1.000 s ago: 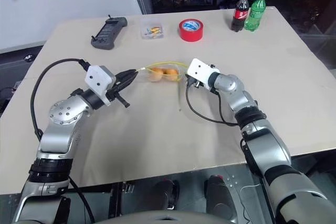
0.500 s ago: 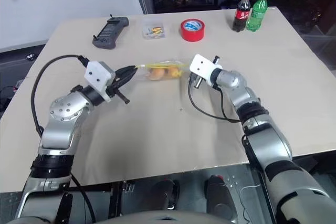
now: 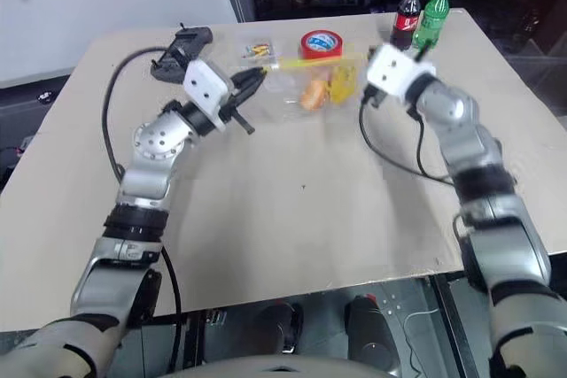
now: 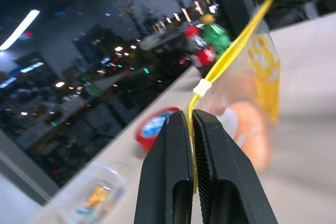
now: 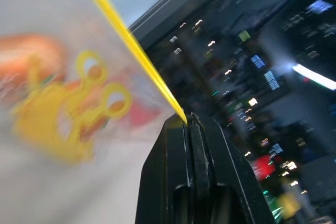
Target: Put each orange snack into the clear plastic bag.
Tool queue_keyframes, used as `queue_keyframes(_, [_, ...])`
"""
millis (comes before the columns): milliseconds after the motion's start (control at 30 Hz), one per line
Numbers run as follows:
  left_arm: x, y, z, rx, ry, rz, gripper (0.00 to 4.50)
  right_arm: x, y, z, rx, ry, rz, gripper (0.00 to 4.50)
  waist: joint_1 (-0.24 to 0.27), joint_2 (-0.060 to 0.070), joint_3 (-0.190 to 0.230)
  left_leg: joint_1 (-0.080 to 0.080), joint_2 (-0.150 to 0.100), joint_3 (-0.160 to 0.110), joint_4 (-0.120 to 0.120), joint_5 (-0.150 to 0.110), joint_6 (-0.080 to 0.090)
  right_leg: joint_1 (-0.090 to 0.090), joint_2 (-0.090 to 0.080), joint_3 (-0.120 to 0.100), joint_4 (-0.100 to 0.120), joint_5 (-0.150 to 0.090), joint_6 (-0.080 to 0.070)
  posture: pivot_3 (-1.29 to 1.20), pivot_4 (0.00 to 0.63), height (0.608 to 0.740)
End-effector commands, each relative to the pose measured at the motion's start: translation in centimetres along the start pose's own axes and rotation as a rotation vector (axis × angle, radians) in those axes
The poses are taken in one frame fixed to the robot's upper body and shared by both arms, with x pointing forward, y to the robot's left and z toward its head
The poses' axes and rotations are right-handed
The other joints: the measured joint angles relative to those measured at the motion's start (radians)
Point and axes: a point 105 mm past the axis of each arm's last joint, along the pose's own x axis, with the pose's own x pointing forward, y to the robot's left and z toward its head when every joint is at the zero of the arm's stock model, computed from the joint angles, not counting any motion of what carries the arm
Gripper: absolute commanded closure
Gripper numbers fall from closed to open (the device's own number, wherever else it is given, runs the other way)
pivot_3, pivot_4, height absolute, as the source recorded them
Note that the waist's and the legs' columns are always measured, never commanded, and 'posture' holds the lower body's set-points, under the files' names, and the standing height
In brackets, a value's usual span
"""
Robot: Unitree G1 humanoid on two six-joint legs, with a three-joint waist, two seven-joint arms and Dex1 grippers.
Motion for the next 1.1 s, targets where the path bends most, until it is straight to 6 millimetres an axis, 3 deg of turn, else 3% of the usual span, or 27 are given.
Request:
queue_keyframes(33, [-2.3,-0.7,0.0,0.067,0.013,0.002,4.5,-3.2,1.3,-0.8,-0.014,0.072,0.076,3.91,0.003,0.0,0.0,-0.001,0.0,0.0,0.0,0.0,0.0,-0.001,0.0,0.0,0.001,0.0,0.0,0.0,0.15,0.74])
queue_keyframes(133, [-3.1,-2.4,-0.4,0.071,0.038,-0.034,4.5,-4.8,4.2,-1.0,0.017,0.097,0.179,2.64,0.011,0.0,0.0,0.0,-0.001,0.002,0.002,0.0,0.0,-0.001,0.002,0.002,0.004,0.0,0.0,0.0,0.15,0.74])
queue_keyframes(233, [-3.7,-3.4,-0.5,0.089,0.051,-0.067,4.5,-5.8,5.0,-0.2,0.002,0.093,0.208,1.16,0.018,0.0,0.0,0.003,-0.001,0.003,0.003,0.0,0.001,0.0,0.002,0.003,0.007,0.0,0.0,0.0,0.15,0.74])
queue_keyframes(333, [-4.1,-4.1,-0.7,0.157,0.071,-0.108,4.5,-5.4,6.1,3.6,-0.058,-0.024,0.281,1.16,0.024,0.0,0.0,0.005,0.0,0.003,0.003,-0.001,0.001,0.001,0.003,0.003,0.01,0.0,0.0,0.0,0.15,0.74])
queue_keyframes(467, [-4.0,-4.9,-0.4,0.216,0.058,-0.153,4.5,-3.1,7.9,8.7,-0.042,-0.177,0.327,1.16,0.03,0.0,0.0,0.005,0.0,0.003,0.003,0.0,0.0,0.002,0.003,0.002,0.009,0.0,0.0,0.0,0.15,0.74])
queue_keyframes(633, [-4.0,-5.4,-0.3,0.247,0.052,-0.17,4.5,-0.6,8.9,12.0,-0.019,-0.266,0.362,1.16,0.037,0.0,0.0,0.005,0.0,0.002,0.003,0.0,0.0,0.002,0.003,0.002,0.008,0.0,0.0,0.0,0.15,0.74])
queue_keyframes(700, [-3.9,-5.5,-0.1,0.25,0.046,-0.168,4.5,0.1,9.4,12.4,-0.021,-0.277,0.384,1.16,0.043,-0.001,0.0,0.003,-0.001,0.001,0.004,0.0,0.0,0.002,0.002,0.0,0.006,0.0,0.0,0.0,0.15,0.74])
queue_keyframes(733, [-3.9,-5.5,0.0,0.251,0.043,-0.167,4.5,0.3,9.5,12.4,-0.027,-0.278,0.392,1.4,0.045,-0.001,0.0,0.003,-0.001,0.001,0.004,0.0,0.0,0.002,0.002,0.0,0.006,0.0,0.0,0.0,0.15,0.74])
queue_keyframes(800, [-3.9,-5.5,0.1,0.254,0.04,-0.164,4.5,0.8,9.7,12.4,-0.031,-0.278,0.397,1.96,0.046,-0.001,0.0,0.003,-0.001,0.0,0.004,0.0,0.0,0.002,0.002,-0.001,0.005,0.0,0.0,0.0,0.15,0.74])
queue_keyframes(900, [-4.1,-5.4,0.2,0.255,0.042,-0.15,4.5,1.1,10.0,12.2,-0.056,-0.278,0.407,3.36,0.045,-0.001,0.0,0.003,-0.001,0.0,0.003,0.0,0.0,0.002,0.003,-0.001,0.005,0.0,0.0,0.0,0.15,0.74])
queue_keyframes(1100, [-4.3,-5.2,0.3,0.243,0.046,-0.132,4.5,1.2,10.5,11.7,-0.1,-0.275,0.437,3.36,0.035,-0.001,0.0,0.003,-0.001,0.0,0.003,0.0,0.0,0.002,0.003,-0.001,0.005,0.0,0.0,0.0,0.15,0.74])
